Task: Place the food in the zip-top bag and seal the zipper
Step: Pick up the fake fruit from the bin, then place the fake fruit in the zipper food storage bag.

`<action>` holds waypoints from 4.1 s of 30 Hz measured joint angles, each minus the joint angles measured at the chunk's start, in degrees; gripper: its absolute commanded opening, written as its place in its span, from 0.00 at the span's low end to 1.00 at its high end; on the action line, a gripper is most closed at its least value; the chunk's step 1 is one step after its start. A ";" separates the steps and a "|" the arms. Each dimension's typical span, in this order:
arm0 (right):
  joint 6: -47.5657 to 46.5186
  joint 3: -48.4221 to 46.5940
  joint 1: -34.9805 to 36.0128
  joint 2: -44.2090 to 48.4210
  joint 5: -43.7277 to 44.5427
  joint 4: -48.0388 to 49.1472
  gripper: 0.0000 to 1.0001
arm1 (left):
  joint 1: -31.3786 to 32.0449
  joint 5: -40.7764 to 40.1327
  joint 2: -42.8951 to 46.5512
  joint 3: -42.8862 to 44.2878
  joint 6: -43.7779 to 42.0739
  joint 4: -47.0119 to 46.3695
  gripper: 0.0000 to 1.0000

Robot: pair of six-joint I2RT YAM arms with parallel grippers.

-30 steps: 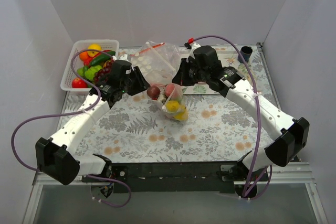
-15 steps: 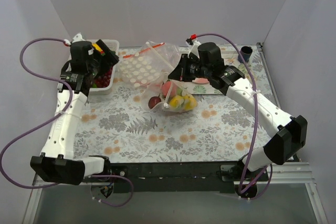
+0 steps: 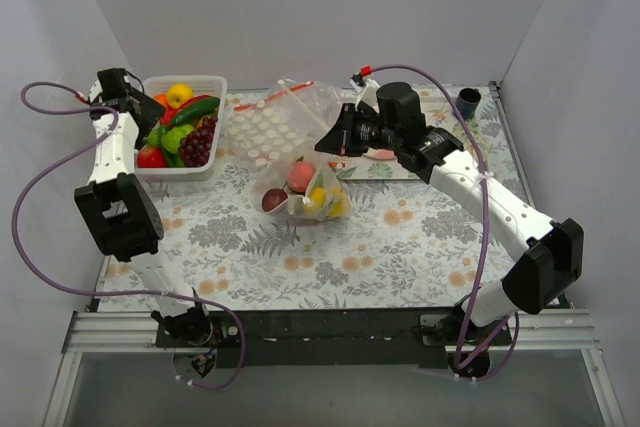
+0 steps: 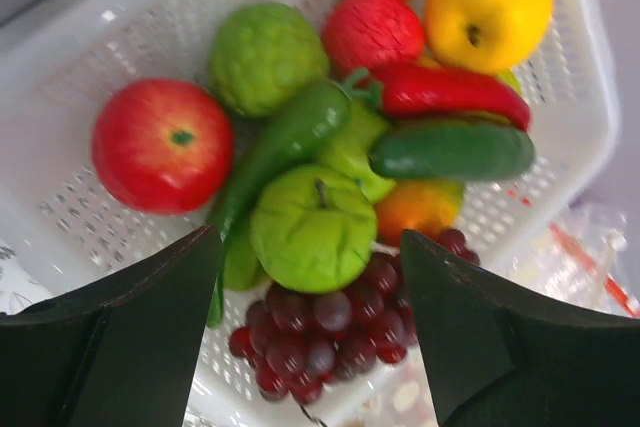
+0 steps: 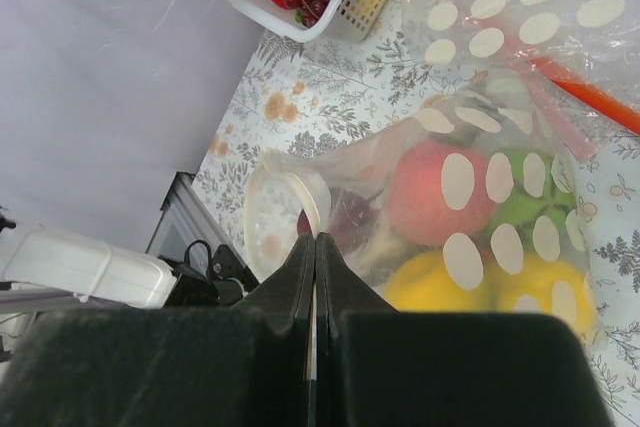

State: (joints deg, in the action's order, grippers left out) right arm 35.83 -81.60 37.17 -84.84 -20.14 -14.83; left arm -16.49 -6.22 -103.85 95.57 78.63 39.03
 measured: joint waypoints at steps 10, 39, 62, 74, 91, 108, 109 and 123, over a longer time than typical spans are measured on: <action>-0.04 1.05 0.02 0.02 -0.39 0.09 0.01 | -2.89 3.56 -9.11 9.92 -2.03 2.56 0.85; 0.02 1.90 0.02 0.02 -0.66 0.46 0.01 | 0.13 11.02 -8.81 -1.33 -2.27 -3.10 0.79; 0.00 1.92 0.04 0.02 -0.09 0.37 0.01 | 1.33 3.50 -4.81 8.52 -5.20 2.58 0.40; -0.09 1.77 0.02 -0.61 3.41 -1.46 0.01 | 8.41 20.46 21.31 -13.88 -4.72 -0.50 0.42; 1.49 0.15 1.68 -1.75 9.75 -2.12 0.01 | 34.25 30.58 40.22 -32.30 4.81 -7.91 0.44; 1.60 -1.09 3.89 -1.33 11.65 -5.20 0.01 | 43.04 22.88 33.51 -32.85 6.64 -11.67 0.98; 1.51 -1.51 3.89 -1.33 11.89 -5.66 0.01 | 43.04 22.88 33.57 -32.59 6.43 -11.56 0.92; 1.07 -8.15 3.89 -1.51 12.61 -8.85 0.01 | 43.04 9.86 51.19 -30.77 5.81 1.92 0.43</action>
State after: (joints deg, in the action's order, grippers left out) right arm 36.91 -89.76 41.06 -86.35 -7.53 -23.68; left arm 26.55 3.64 -52.66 64.79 84.44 40.95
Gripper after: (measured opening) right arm 0.023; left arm 0.418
